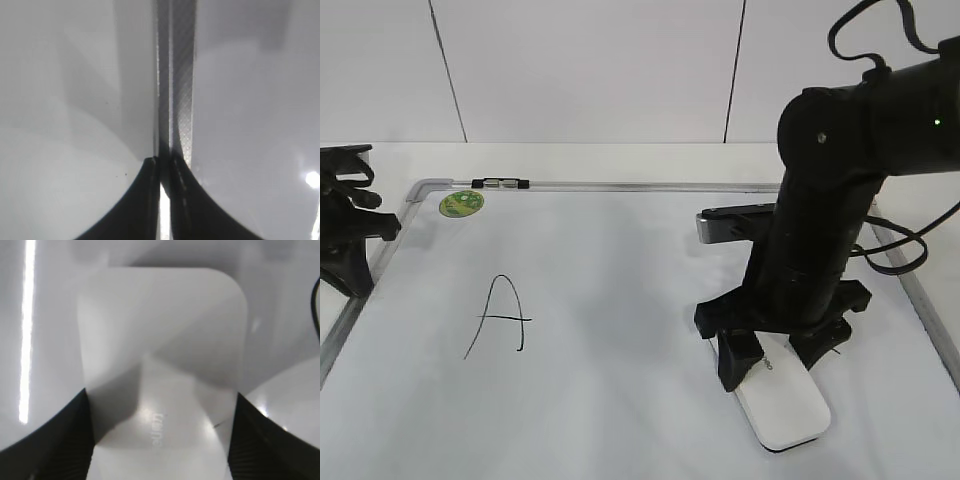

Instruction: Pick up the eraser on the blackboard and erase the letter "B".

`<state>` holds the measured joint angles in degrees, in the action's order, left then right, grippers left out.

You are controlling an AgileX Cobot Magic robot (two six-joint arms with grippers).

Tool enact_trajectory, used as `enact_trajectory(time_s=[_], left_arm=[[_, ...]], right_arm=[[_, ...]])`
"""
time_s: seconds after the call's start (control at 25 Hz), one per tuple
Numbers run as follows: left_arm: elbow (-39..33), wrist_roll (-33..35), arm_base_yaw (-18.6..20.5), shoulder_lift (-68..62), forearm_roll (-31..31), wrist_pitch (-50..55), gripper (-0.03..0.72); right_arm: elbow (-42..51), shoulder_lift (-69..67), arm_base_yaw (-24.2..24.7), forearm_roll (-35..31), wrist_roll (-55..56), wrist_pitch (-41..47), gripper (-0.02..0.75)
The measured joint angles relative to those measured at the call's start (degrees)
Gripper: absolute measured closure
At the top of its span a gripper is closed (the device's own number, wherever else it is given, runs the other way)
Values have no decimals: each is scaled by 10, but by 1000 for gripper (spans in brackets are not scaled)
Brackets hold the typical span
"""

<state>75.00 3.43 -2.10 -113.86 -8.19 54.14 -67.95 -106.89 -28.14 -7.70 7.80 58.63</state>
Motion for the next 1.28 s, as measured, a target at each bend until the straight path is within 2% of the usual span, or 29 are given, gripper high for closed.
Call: enact_trajectory(time_s=[0.28,0.56,0.68,0.84,1.12,1.28], left_arm=[[0,0,0,0,-1,0,672],[0,0,0,0,-1,4,672],[0,0,0,0,-1,5,672],[0,0,0,0,-1,5,672],[0,0,0,0,-1,6,671],[0,0,0,0,-1,6,671]], right_arm=[[-21,-8,1,-4,-2,17,218],[-91,-4,17,-1,-11,40,218],[-108,7,50,-20,-30,60,218],[-112,20,120,-48,-69,83,218],[-112,27,240,-52,-108,102,218],[-112,27,281,-50,-121,102,218]])
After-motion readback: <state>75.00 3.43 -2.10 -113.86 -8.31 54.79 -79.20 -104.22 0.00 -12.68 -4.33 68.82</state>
